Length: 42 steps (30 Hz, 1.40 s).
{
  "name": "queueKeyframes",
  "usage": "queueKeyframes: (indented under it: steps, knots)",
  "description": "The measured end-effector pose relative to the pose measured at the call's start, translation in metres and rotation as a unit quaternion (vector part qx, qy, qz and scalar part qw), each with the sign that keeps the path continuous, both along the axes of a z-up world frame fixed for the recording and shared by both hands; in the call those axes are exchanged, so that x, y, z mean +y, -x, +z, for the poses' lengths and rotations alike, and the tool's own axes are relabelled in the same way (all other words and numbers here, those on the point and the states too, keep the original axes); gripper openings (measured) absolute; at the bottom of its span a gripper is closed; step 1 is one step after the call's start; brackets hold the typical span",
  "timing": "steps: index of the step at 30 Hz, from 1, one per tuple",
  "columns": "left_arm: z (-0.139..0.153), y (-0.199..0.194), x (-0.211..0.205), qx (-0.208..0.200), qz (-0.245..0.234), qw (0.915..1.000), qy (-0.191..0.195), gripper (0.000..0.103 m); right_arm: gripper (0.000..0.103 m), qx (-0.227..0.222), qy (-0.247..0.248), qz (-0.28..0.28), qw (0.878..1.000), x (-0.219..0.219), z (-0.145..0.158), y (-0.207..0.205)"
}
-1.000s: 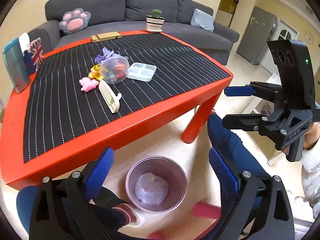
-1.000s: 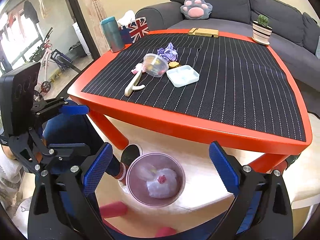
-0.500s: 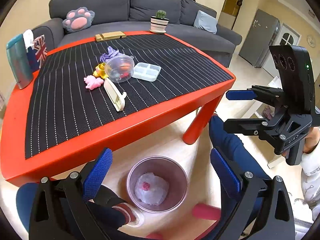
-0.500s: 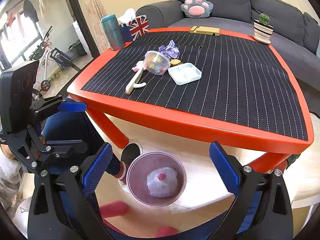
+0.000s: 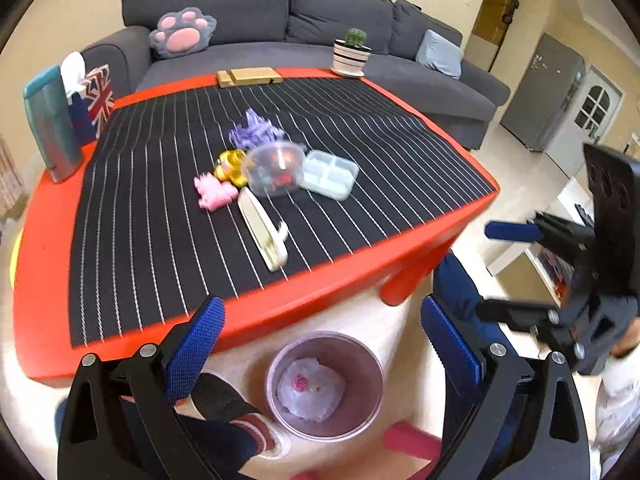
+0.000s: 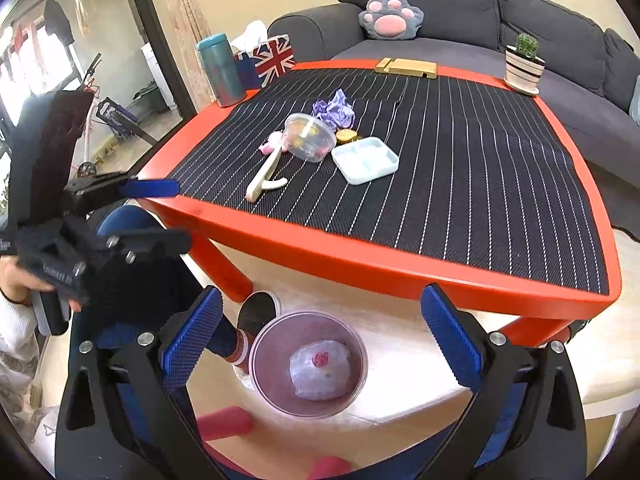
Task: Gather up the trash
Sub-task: 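Move the left gripper back over the table toward the cream plastic stick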
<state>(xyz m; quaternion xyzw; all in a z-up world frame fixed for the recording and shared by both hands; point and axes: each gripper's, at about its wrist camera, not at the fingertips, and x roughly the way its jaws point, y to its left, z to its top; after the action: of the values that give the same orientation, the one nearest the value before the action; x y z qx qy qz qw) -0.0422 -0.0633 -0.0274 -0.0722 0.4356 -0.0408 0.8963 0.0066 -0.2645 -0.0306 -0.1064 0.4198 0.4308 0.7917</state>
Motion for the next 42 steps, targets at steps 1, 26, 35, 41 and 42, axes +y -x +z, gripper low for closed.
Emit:
queueKeyframes:
  steps: [1, 26, 35, 41, 42]
  knots:
    - [0.003, -0.005, 0.001, 0.001, 0.001, 1.0, -0.003, 0.095, 0.098, 0.0, -0.001, -0.001, 1.0, 0.0, 0.001, -0.001]
    - [-0.033, -0.088, 0.035, 0.086, 0.086, 0.9921, -0.03, 0.073, 0.098, -0.006, -0.003, -0.01, 1.0, 0.003, 0.009, -0.018]
    - [-0.037, -0.089, 0.037, 0.087, 0.071, 0.9936, -0.013, 0.051, 0.098, -0.015, 0.001, -0.01, 1.0, 0.009, 0.012, -0.026]
    - [-0.037, -0.088, 0.04, 0.083, 0.057, 0.9949, -0.008, 0.028, 0.098, -0.024, 0.006, -0.009, 1.0, 0.015, 0.017, -0.034]
    - [-0.037, -0.089, 0.04, 0.083, 0.055, 0.995, -0.009, 0.023, 0.098, -0.025, 0.007, -0.009, 1.0, 0.017, 0.018, -0.036]
